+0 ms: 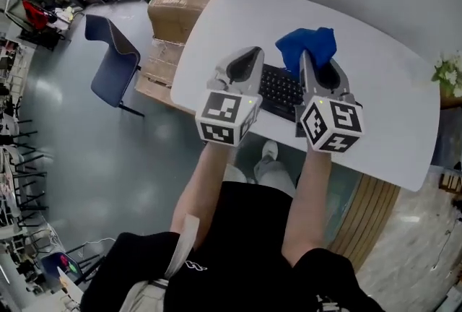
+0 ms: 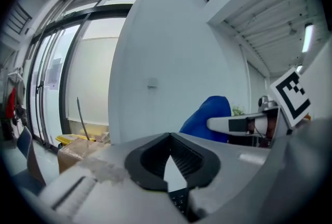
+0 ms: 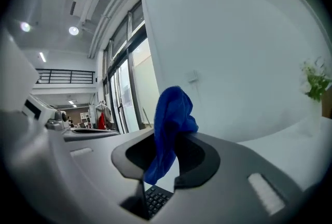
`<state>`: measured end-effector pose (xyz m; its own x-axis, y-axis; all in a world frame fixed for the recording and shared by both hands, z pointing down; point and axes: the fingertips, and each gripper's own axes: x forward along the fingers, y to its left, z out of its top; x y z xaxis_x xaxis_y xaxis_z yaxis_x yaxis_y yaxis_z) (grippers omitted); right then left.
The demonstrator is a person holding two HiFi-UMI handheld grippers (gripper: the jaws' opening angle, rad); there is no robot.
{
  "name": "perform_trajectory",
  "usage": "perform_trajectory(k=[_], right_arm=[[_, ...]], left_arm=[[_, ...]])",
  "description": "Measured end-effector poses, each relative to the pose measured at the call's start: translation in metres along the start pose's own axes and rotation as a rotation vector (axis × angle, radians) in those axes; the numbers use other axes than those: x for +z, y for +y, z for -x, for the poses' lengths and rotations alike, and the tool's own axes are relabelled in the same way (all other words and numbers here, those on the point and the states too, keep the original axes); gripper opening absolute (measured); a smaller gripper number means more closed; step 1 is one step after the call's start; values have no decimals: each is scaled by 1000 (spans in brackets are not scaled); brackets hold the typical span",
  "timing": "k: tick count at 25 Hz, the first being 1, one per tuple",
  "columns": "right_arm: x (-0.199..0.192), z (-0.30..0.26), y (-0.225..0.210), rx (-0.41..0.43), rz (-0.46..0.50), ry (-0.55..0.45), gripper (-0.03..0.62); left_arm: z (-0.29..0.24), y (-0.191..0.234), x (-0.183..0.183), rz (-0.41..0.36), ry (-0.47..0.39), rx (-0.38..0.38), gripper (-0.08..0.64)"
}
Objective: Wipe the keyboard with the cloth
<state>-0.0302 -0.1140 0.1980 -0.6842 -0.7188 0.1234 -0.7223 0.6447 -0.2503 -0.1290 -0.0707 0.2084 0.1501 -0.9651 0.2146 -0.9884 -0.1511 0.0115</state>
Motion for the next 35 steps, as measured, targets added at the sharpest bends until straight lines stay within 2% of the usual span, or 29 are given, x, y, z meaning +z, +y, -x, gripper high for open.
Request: perform_trajectory(k=[3, 7, 13, 17, 27, 35], right_arm=[[-7, -19, 5, 68, 7, 44, 92], [-23, -44, 16, 109, 18, 97, 92], [-67, -69, 38, 165, -3, 188, 92], [-101, -87, 46, 180, -54, 254, 92], [-167, -114, 50, 124, -145, 370, 91], [-214, -128, 53, 65, -190, 427, 91]], left_arm=[[-11, 12, -1, 24, 18, 43, -4], [-20, 31, -16, 34, 55, 76, -4], [-23, 52, -60, 68, 137, 80, -5], [-33, 64, -92, 89, 209, 61, -3], [-41, 91, -155, 158, 327, 20, -3], [-52, 99, -200, 168, 418, -44, -5]])
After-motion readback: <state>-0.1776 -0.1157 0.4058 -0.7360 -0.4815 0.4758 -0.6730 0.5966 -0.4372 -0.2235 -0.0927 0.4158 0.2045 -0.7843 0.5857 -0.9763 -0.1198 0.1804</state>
